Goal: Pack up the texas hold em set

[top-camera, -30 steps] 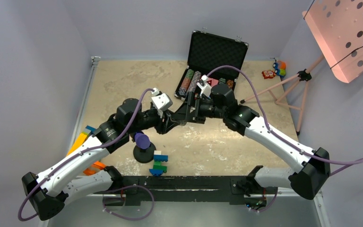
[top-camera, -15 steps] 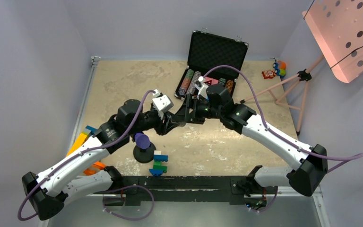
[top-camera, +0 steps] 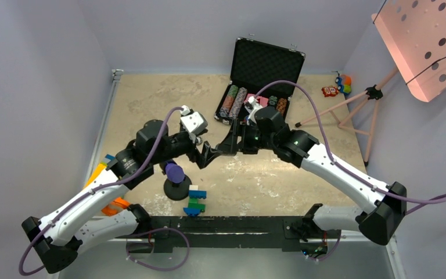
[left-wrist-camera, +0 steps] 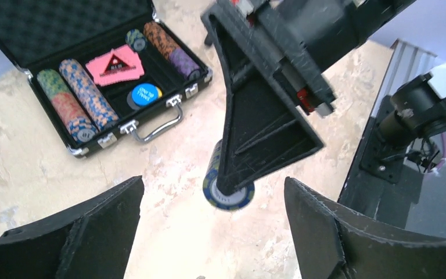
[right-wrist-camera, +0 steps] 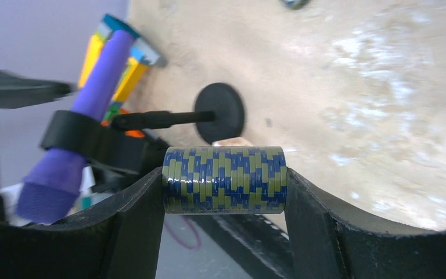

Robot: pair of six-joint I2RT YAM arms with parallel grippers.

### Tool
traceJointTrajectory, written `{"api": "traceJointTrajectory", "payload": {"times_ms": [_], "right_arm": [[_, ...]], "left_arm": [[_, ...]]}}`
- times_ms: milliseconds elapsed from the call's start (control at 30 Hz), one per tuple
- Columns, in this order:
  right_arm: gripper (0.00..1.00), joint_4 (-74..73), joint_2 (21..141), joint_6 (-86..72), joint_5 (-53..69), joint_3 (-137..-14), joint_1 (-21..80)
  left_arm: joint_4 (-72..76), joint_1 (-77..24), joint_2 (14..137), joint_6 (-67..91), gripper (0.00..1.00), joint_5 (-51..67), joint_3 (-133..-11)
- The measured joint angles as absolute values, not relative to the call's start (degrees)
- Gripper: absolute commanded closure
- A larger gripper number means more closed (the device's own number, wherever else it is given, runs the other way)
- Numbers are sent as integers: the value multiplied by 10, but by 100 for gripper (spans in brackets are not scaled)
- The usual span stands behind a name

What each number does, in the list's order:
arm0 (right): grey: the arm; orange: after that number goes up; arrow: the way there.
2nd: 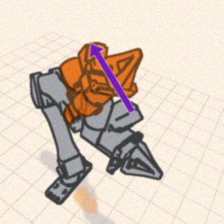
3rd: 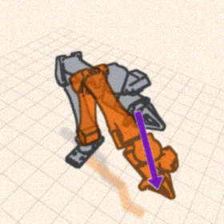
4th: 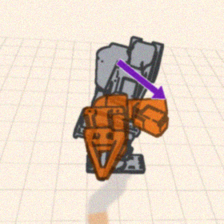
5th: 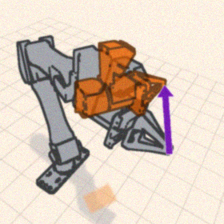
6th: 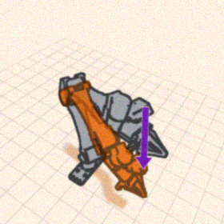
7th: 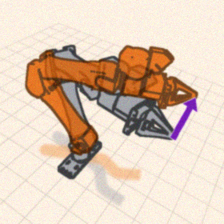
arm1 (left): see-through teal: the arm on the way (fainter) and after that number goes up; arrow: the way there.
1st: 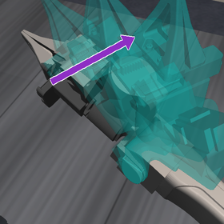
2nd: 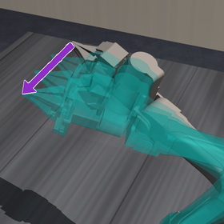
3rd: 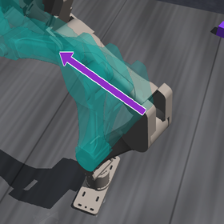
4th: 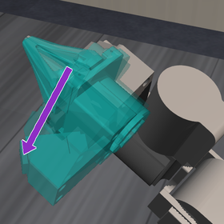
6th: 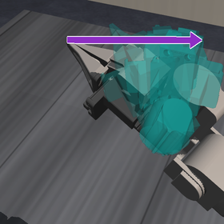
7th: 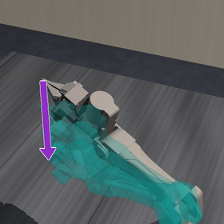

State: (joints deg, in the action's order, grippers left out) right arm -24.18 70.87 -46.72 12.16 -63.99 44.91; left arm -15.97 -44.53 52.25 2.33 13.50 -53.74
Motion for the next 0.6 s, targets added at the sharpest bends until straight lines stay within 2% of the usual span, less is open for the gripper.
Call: {"api": "traceJointTrajectory", "payload": {"times_ms": [233,400,600], "right_arm": [[100,-321,695,-352,19,-684,398],[100,-311,709,-211,-28,-701,331],[100,-259,789,-24,-52,-704,294]], "left_arm": [[-218,-416,500,40,2,192,-628],[-237,-361,500,68,2,208,-647],[-263,-312,536,106,3,177,-636]]}}
